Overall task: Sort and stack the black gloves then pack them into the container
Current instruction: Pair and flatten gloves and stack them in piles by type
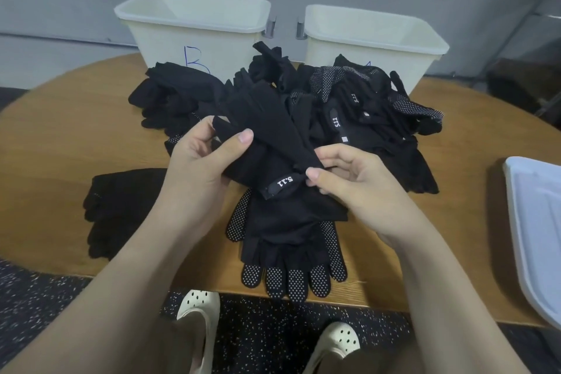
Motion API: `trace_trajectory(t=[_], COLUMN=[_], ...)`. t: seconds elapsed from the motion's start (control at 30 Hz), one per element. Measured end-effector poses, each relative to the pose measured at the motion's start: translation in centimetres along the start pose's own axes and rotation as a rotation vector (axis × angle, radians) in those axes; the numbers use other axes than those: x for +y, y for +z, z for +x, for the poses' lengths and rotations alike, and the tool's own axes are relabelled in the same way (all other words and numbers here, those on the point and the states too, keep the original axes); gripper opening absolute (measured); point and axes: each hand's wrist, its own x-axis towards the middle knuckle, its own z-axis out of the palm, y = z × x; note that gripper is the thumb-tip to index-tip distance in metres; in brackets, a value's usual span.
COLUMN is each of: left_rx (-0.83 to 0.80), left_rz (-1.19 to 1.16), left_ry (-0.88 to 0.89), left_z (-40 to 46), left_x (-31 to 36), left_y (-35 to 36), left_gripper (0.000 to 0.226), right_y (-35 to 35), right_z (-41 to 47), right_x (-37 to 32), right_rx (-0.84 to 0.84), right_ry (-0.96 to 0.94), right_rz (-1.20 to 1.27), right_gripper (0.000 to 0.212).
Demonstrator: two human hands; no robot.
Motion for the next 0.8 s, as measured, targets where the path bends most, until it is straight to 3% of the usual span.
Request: trace_trajectory(t=[0.1, 0.23, 0.4, 0.5, 0.67, 0.8], left_rx=[-0.010, -0.060, -0.122, -0.142, -0.028, 0.044], left_rz=[-0.003, 0.045, 0.095, 0.059, -0.088, -0.103], left_ry=[0.019, 0.024, -0.011, -0.071, -0.262, -0.315], left_z=[-0.2, -0.4, -1.0, -1.4, -1.1, -0.4], left_x=[0.1, 0.5, 0.8, 1.1, 1.3, 0.2], left_y=[-0.1, -0.7, -1.4, -0.5, 0.7, 0.2], left_gripper=[0.041, 0.029, 0.057, 0.058, 0.069, 0.045], right_y=[0.1, 0.7, 1.2, 1.4, 1.6, 1.6], right_z=[-0.1, -0.4, 0.0, 0.1, -0.3, -0.3], right_x=[0.0, -0.8, -0.8, -1.2, -1.8, -1.9], right_rx=[-0.045, -0.055, 0.101, 0.120, 0.103, 0.095], right_ry=[0.015, -0.040, -0.080, -0.110, -0.218, -0.260], right_rz=[-0.016, -0.025, 0.035, 0.121, 0.164, 0.178], right_gripper=[0.029, 0.007, 0.007, 0.011, 0.014, 0.019])
